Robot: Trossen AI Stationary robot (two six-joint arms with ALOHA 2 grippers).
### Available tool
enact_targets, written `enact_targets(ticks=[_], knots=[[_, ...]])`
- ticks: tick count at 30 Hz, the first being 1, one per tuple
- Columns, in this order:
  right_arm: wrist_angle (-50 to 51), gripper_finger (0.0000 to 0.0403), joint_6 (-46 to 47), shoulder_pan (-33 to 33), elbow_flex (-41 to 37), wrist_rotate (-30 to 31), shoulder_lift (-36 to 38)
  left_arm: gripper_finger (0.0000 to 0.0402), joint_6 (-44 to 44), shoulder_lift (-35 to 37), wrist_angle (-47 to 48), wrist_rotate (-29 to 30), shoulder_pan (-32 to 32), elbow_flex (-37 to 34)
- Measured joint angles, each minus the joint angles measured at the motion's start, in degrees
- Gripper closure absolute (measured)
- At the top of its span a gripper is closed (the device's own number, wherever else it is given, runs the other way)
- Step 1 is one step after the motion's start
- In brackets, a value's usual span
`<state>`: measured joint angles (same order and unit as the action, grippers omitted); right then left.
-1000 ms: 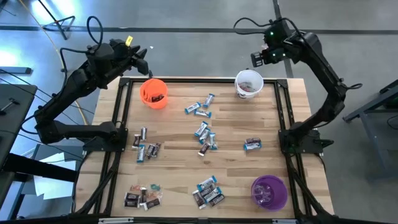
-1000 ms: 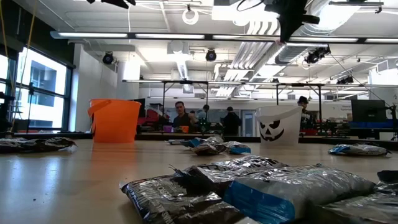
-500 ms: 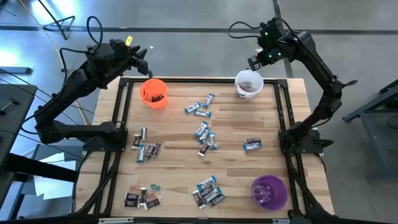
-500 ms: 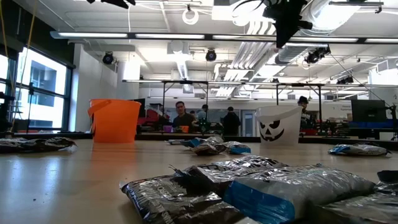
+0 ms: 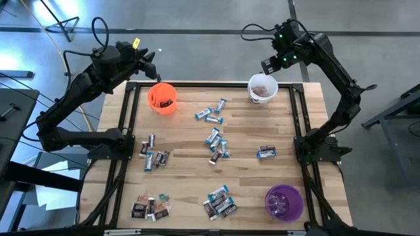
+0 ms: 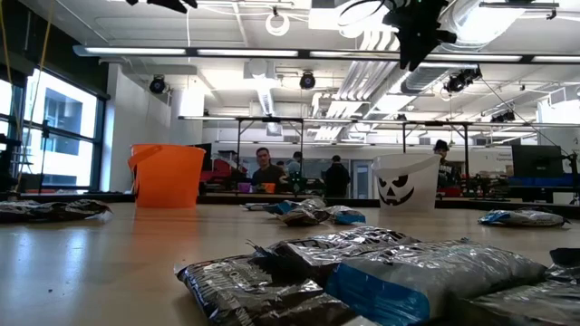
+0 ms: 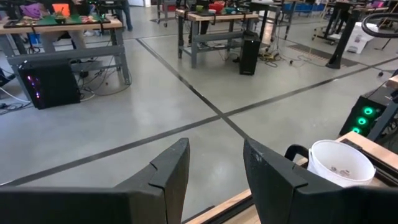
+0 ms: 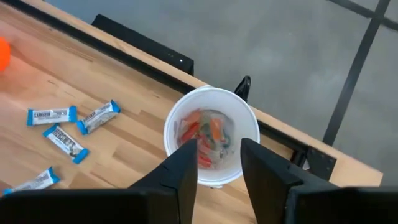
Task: Sort candy
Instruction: Put the orange gummy into the white bucket
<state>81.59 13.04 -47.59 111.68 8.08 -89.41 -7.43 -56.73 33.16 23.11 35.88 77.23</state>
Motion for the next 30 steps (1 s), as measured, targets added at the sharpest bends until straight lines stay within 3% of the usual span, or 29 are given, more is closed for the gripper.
enact_targets(ticks=[8,15,21,30], knots=[[8.64,0.0286,5.57,5.05,0.00,-5.90,0.00,0.0261,-2.90,0.00,7.74,-12.67,-0.04,0.00],[8.43,0.0286,11.72,14.15,0.00,-10.99,0.22,0.0261,-3.95,0.02,15.49,-20.61,-0.07,0.00],[8.40,0.0286,19.58,22.60,0.00,-9.89,0.20,0.0261,-3.75,0.15,27.87,-25.86,-0.50,0.00],[8.43,0.0286,31.16,33.05,0.00,-4.64,0.20,0.0261,-5.61,0.26,44.29,-26.01,-5.44,0.00]])
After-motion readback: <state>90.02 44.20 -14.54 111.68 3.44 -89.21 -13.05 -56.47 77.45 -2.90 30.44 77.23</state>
